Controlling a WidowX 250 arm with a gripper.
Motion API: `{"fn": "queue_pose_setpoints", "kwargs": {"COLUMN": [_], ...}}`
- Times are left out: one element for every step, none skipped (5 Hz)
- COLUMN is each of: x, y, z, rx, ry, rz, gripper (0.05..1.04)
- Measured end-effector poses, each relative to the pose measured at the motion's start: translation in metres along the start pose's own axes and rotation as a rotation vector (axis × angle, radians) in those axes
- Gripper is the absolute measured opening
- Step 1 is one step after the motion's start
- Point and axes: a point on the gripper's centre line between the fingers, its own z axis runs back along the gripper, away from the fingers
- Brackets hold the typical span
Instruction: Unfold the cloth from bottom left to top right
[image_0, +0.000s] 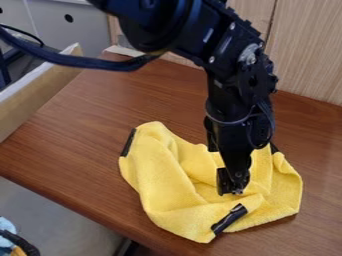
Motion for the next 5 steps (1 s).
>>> {"fn": "queue_pose_setpoints", "kwargs": {"x": [-0.003, 0.000, 0.005, 0.010, 0.015], "y": [-0.003, -0.001, 0.003, 0.007, 0.011], "z": [-0.006, -0.017, -0.027, -0.037, -0.050], "rx": [-0.020, -0.051, -0.072, -0.098, -0.135], "ry": [0.020, 0.033, 0.045, 0.049, 0.043], "rz": [-0.001, -0.019, -0.048, -0.056, -0.048], "gripper": [1.001, 1.001, 1.001, 1.001, 1.001]}}
